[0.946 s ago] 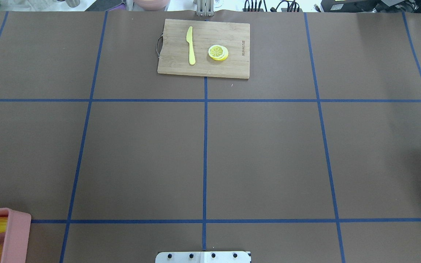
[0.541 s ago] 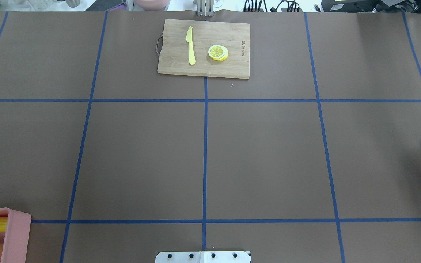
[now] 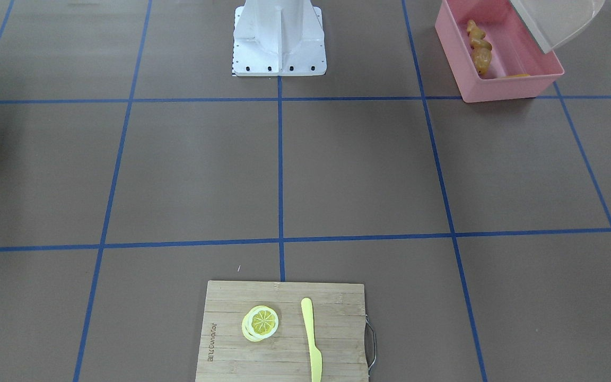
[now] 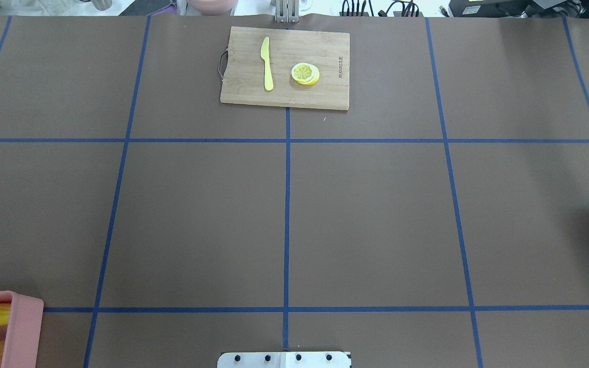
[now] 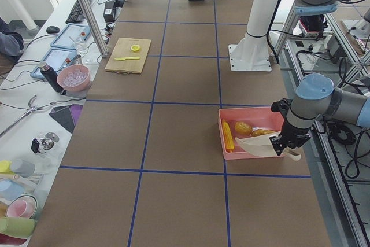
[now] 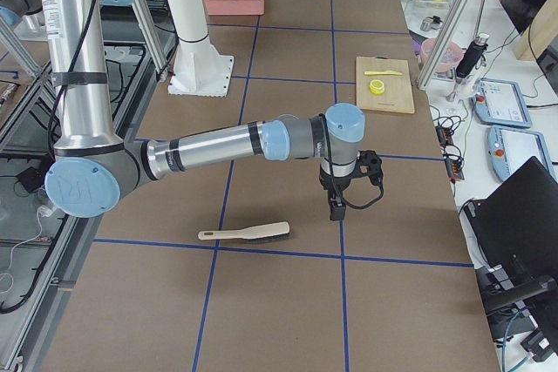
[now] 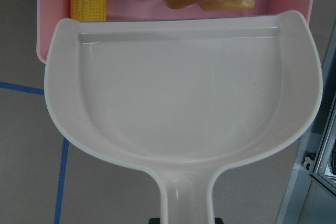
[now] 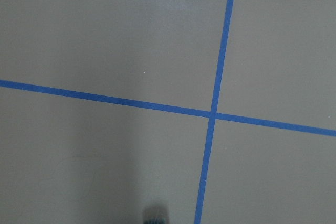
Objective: Sweep and dump trash into bin
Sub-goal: 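Bring the empty dustpan back onto the table with the left gripper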
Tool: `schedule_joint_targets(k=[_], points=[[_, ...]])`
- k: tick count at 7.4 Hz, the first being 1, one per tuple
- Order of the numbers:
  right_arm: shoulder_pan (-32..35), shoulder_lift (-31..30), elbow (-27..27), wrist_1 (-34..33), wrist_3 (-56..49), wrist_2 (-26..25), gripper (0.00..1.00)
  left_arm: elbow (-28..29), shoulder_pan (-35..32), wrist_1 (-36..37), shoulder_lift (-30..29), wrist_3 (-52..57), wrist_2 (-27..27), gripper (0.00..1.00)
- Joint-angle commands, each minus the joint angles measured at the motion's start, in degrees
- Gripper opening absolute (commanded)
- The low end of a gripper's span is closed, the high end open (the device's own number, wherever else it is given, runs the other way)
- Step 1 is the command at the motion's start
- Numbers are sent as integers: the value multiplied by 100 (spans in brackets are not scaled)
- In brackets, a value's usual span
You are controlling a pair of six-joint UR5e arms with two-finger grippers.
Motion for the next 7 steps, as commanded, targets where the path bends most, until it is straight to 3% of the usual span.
schedule_joint_targets(k=[1, 4, 7], points=[[68, -52, -317, 22, 143, 637, 100, -53, -4, -681, -19, -1309, -354, 0], [24, -52, -554, 31, 153, 330, 100, -9, 65, -1596, -509, -2824, -416, 0], [24, -139, -617, 31, 188, 259, 100, -17, 1274, -1819, -1535, -3601, -93, 0]])
